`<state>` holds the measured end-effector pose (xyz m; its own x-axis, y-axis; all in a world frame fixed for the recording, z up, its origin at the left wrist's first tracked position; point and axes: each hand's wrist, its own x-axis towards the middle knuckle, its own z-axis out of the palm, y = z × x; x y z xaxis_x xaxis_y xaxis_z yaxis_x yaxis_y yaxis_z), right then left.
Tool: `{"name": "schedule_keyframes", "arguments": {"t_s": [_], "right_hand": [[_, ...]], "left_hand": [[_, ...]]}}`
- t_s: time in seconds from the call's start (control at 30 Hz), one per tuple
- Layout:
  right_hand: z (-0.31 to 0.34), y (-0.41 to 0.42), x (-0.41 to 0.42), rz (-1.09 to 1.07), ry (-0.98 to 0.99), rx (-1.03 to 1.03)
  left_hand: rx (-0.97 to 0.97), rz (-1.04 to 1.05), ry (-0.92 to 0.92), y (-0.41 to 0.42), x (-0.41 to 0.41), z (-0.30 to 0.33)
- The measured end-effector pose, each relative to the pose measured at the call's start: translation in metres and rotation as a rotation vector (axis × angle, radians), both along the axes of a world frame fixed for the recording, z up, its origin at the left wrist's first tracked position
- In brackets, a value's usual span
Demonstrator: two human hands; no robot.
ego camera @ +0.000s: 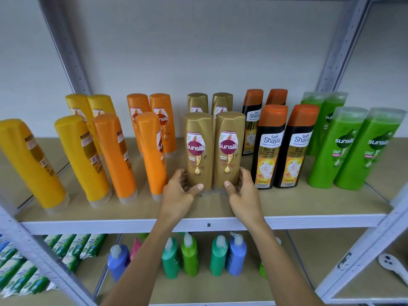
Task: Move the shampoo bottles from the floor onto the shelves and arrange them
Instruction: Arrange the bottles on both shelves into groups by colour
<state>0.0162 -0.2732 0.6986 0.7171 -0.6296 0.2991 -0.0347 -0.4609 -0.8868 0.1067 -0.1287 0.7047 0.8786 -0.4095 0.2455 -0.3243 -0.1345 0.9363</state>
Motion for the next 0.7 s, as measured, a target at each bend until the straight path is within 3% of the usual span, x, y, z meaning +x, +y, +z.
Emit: {"name": "schedule_keyframes", "arguments": {"t_s": [0.47, 0.6, 0.7], "right_hand": [[0.001, 0.004, 0.004, -0.089, 0.07, -0.055], [-0.001, 0.01, 0.0, -0.144, -0.007, 0.011], [-0.005, 0.03, -0.01, -0.318, -0.172, -0.009]], "left_hand": [[0.091, 0.109, -0.056, -0.002, -0.009, 0.006], [0.103, 0.102, -0.023, 0.006, -0.01, 0.005], [0.105, 0.178, -0.056, 0.025, -0.016, 0.0]]}}
